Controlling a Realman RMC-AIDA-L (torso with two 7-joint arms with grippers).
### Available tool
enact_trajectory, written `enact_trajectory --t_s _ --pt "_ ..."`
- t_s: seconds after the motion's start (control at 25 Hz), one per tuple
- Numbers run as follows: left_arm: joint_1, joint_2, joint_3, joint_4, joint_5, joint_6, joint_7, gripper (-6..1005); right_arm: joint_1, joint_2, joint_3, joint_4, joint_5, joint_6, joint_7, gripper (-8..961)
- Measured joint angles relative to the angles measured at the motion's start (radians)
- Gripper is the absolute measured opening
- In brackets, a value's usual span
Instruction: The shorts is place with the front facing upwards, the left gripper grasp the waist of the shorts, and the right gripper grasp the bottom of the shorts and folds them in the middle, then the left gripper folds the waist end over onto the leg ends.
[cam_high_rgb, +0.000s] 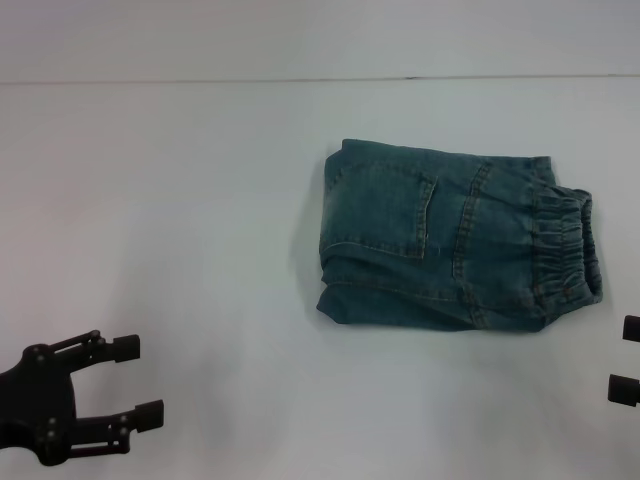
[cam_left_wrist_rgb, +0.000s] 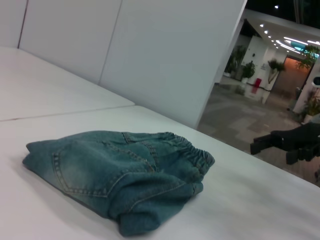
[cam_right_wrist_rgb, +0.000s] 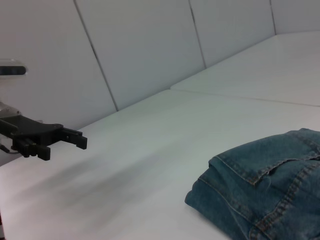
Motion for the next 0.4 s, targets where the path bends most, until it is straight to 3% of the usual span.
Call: enact_trajectory --t_s 0.4 --pt "-0.013 -0.003 0.001 -0.003 0.016 -0.003 -0.003 892 0.014 0.001 -0.005 0.004 -0.001 0.0 -0.005 868"
